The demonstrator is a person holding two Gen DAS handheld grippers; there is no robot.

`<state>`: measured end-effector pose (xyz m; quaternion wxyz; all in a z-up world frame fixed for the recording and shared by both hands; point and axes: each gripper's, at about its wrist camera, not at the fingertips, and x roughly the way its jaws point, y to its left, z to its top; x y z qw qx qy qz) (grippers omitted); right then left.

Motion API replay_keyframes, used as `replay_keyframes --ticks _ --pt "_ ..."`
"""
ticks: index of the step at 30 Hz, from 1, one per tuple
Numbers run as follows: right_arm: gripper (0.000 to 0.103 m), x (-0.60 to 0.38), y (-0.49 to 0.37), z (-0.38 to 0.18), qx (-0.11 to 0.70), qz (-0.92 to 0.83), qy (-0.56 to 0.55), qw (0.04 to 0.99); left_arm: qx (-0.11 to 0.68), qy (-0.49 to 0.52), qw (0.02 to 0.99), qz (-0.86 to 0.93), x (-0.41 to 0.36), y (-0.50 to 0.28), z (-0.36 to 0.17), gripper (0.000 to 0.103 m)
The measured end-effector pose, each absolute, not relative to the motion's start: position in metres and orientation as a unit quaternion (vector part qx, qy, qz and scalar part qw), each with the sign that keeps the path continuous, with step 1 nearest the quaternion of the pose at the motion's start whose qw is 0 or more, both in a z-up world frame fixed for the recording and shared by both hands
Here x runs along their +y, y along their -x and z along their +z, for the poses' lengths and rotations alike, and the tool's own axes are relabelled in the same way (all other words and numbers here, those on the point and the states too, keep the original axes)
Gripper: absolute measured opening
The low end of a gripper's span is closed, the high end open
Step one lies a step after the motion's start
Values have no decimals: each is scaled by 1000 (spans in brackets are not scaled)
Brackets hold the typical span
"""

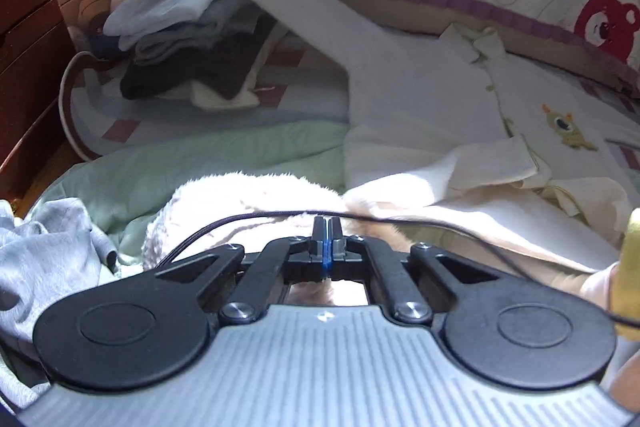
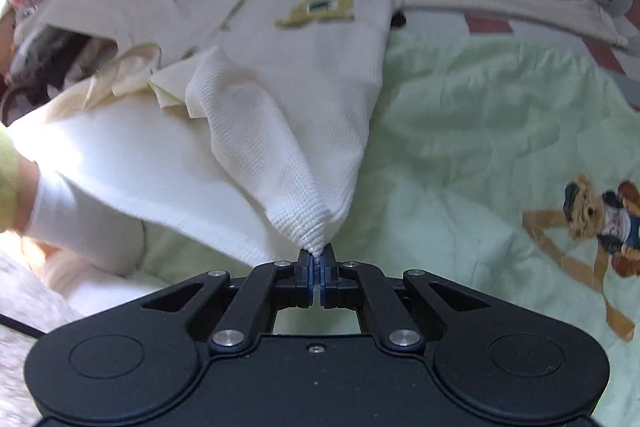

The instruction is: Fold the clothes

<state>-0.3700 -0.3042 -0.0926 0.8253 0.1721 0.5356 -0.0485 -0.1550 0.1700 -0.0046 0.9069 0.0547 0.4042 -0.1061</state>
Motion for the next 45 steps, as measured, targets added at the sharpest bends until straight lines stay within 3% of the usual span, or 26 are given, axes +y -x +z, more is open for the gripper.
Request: replay_keyframes --ticks 4,9,11,13,15,17,21,24,26,27,29,30,31,39,45 --pt "13 -300 354 -79 555 -38 -129 821 402 -41 908 -105 175 158 3 0" --pt "25 -295 300 -31 456 60 -179 870 407 -49 901 -139 158 140 10 2" --pt "27 -281 264 -31 438 119 -202 868 424 -70 889 -162 141 127 6 11" --pt "29 -256 226 -40 438 171 -199 860 440 -104 873 -182 123 114 0 29" --pt "32 -229 192 -51 441 217 -180 852 455 -153 854 -200 106 104 -7 36" --pt "37 -203 164 -65 456 241 -170 840 470 -183 834 -222 93 95 -14 38" --pt "38 -179 128 -91 483 249 -215 812 504 -190 799 -268 78 86 -24 43" --pt "46 -178 113 -104 487 226 -240 809 525 -222 774 -277 69 82 -39 51" --pt "45 -177 106 -113 498 206 -241 807 531 -252 765 -263 66 78 -52 52" --pt "39 -176 105 -116 503 202 -237 806 535 -263 761 -255 65 75 -59 52" --pt "10 -178 107 -117 499 204 -236 808 537 -270 763 -239 69 70 -70 52" --pt "7 -182 110 -115 495 215 -251 804 534 -267 767 -235 72 69 -73 41" --pt "7 -189 114 -111 489 232 -280 793 527 -263 774 -232 77 70 -72 4" --pt "7 -242 174 -86 473 329 -499 647 436 -172 865 -177 137 114 6 3" --pt "7 -241 206 -125 515 290 -585 555 426 -115 886 -145 150 139 -4 3"
